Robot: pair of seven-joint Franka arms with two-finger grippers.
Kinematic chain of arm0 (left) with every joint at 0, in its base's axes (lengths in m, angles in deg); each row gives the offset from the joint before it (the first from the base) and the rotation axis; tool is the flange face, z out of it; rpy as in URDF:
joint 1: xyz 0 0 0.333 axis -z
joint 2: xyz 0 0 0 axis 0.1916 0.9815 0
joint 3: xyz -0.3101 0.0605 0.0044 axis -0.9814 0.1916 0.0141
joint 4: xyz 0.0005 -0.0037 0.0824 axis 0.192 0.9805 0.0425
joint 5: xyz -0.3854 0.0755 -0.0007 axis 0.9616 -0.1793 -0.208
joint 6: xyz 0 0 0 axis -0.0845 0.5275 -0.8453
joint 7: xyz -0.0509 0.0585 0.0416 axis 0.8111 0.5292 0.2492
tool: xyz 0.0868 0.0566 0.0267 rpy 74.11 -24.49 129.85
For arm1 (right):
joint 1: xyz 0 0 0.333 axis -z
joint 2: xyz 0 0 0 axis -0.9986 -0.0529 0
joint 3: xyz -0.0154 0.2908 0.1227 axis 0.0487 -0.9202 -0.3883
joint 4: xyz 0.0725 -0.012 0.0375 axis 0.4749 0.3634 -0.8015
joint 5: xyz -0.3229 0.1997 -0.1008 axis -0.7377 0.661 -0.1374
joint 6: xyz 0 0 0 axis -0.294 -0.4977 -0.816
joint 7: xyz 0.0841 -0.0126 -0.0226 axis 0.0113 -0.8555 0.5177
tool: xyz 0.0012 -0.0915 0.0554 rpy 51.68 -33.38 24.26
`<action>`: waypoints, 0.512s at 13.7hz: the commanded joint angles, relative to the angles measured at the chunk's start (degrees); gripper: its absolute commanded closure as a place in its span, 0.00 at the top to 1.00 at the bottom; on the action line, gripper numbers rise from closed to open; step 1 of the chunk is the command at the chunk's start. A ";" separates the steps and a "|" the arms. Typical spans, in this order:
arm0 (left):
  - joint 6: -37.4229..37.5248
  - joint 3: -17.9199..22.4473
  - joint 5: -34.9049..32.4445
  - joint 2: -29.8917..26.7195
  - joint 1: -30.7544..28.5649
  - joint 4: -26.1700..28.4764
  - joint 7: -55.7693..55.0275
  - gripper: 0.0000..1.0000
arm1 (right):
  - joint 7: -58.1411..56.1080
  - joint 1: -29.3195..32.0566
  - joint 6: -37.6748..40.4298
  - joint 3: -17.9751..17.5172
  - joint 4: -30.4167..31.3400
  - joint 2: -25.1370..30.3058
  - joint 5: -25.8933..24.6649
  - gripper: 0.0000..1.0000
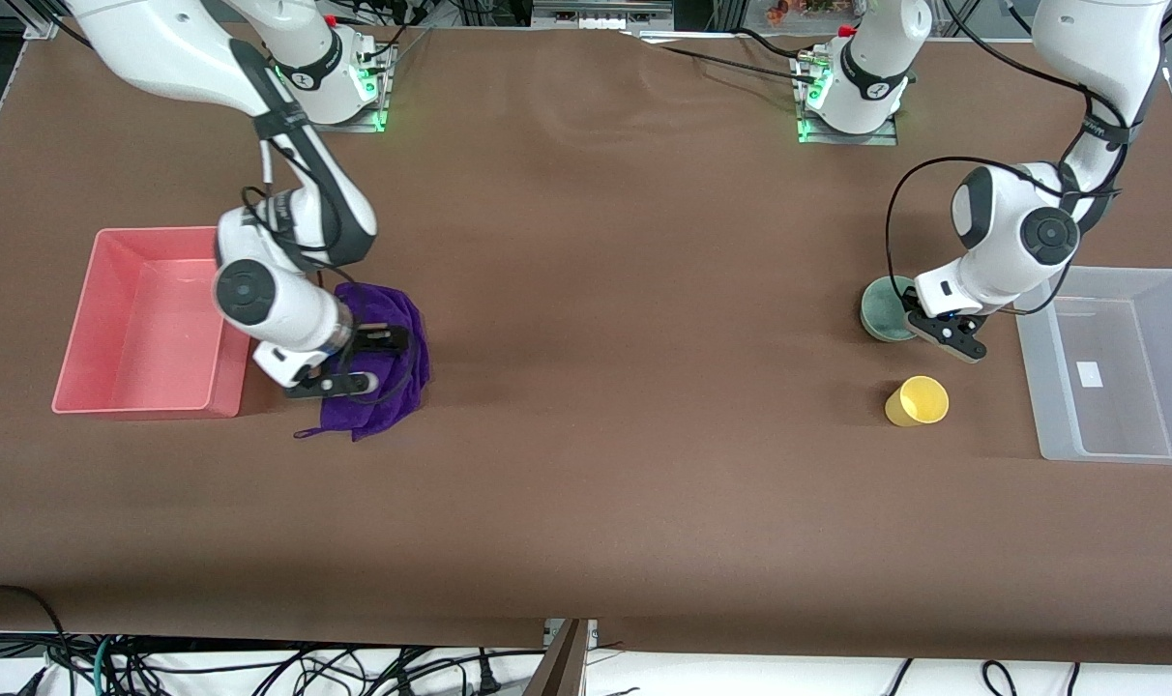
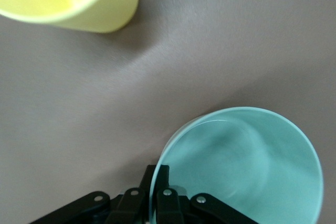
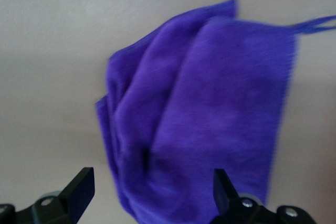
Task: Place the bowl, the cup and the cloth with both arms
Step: 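Grasp the cloth with the right gripper while the left gripper carries the bowl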
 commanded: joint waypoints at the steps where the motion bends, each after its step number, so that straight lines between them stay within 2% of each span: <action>1: 11.02 -0.09 -1.06 -6.21 -2.78 -3.40 3.39 0.00 | 1.02 -1.07 -2.92 -0.09 0.37 -1.80 -0.77 1.00; 4: 29.65 0.00 -1.06 -6.85 -7.70 -15.68 10.93 0.00 | 0.50 -1.07 -6.00 -0.01 1.16 -3.30 -0.87 0.99; 6: 37.24 0.09 -1.06 -5.36 -11.65 -24.30 17.87 0.00 | 0.32 -1.07 -7.76 0.17 1.69 -4.18 -0.95 0.96; 7: 38.05 0.18 -1.15 -3.96 -14.11 -27.82 21.47 0.00 | 0.23 -0.98 -7.77 0.26 1.69 -4.27 -0.95 0.72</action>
